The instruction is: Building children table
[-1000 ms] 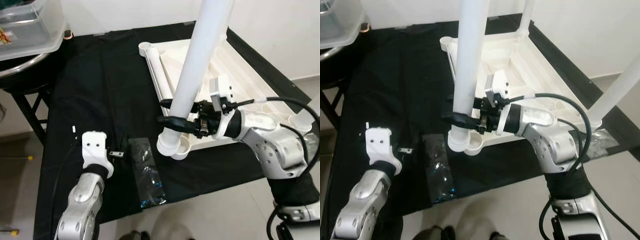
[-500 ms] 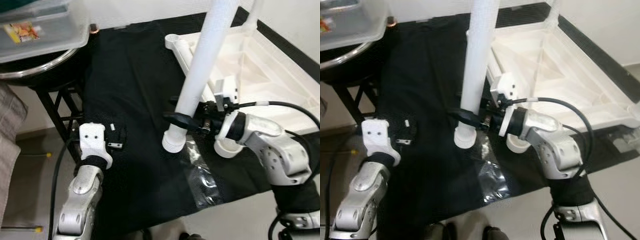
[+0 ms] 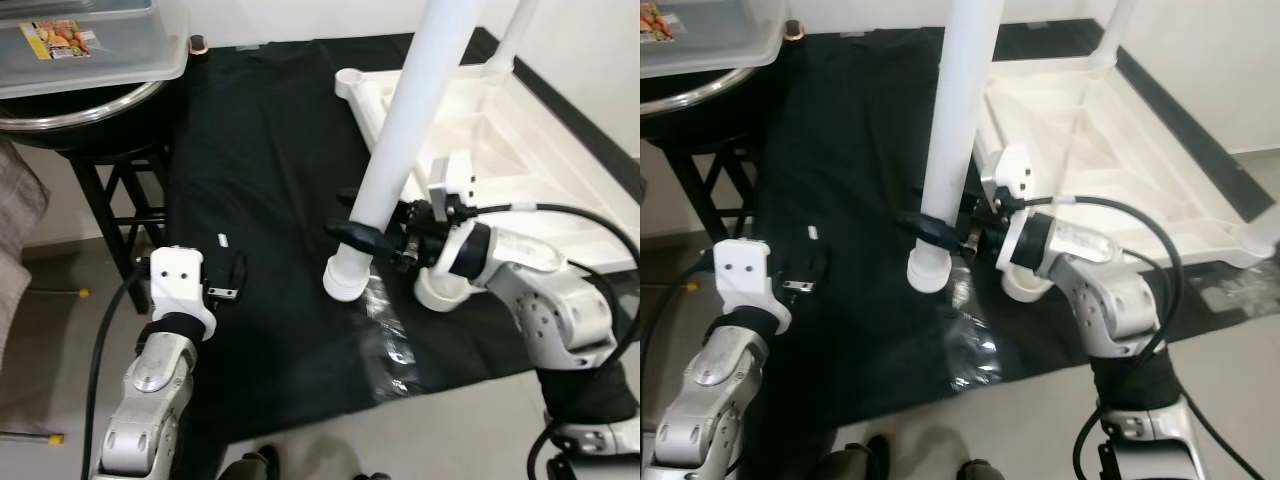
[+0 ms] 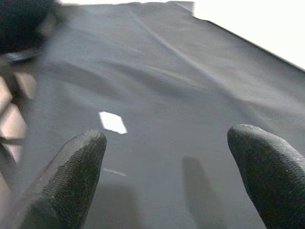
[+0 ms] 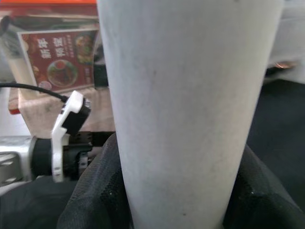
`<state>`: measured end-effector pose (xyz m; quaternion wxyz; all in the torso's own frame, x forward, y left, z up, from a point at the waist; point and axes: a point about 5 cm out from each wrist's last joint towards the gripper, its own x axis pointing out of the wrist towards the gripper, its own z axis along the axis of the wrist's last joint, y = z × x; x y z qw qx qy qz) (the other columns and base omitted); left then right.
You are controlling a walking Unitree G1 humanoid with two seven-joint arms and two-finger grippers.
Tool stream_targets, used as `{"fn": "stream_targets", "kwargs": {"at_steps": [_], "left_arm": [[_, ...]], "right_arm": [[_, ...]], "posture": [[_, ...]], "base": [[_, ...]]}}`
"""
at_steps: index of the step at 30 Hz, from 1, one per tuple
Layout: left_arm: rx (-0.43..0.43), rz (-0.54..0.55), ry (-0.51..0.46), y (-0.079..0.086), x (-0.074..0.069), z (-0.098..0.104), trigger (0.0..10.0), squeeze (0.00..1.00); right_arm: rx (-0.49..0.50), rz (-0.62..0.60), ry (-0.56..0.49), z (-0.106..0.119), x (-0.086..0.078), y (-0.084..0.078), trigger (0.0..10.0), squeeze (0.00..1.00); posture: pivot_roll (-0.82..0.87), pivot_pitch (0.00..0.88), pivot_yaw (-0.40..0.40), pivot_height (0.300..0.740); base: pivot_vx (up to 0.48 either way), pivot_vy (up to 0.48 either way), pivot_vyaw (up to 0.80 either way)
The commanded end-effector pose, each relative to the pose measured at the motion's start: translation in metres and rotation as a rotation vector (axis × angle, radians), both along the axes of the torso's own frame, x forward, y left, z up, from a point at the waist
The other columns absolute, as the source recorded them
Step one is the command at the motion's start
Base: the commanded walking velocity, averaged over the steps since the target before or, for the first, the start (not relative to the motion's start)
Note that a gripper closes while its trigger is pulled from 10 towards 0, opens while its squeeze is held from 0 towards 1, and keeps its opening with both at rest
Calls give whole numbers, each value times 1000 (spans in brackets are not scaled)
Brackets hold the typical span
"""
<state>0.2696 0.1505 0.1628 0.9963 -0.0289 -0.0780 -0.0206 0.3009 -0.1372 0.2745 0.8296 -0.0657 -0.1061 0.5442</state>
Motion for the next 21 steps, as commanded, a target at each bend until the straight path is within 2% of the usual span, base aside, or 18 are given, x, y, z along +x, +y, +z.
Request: {"fn": "stream_targets", "kwargs": {"at_steps": [1,6,10,12,16,17,19,20,21], "left_arm": [[5,7,22,2,-1,-6,10000,0],[9,-8,28,0,-3,-8,10000,0],[-7,-32,32,-1,-6,-9,10000,0],[-14,-36,35,-1,-8,-9,10000,0],[5,0,48,3,-14,-13,10000,0],[5,0,48,3,-14,-13,10000,0],[9,2,53,3,-17,-13,10000,0],[9,2,53,3,-17,-13,10000,0],[13,2,54,3,-18,-14,10000,0]], "right_arm": [[5,-8,-21,2,-1,-2,10000,0],[12,-53,-28,2,6,1,10000,0],[17,-41,-26,2,8,2,10000,0],[12,-37,-34,5,15,-2,10000,0],[2,74,-43,28,15,-30,10000,0],[2,74,-43,28,15,-30,10000,0],[-34,133,-34,37,9,-48,10000,0],[-34,133,-34,37,9,-48,10000,0],[-71,162,-27,42,4,-57,10000,0]], "posture": [[48,236,-17,740],[48,235,-16,740],[50,243,-15,740],[53,246,-15,740],[63,277,-19,740],[63,277,-19,740],[64,287,-19,740],[64,287,-19,740],[63,297,-18,740]], "base": [[0,0,0],[0,0,0],[0,0,0],[0,0,0],[0,0,0],[0,0,0],[0,0,0],[0,0,0],[0,0,0]]}}
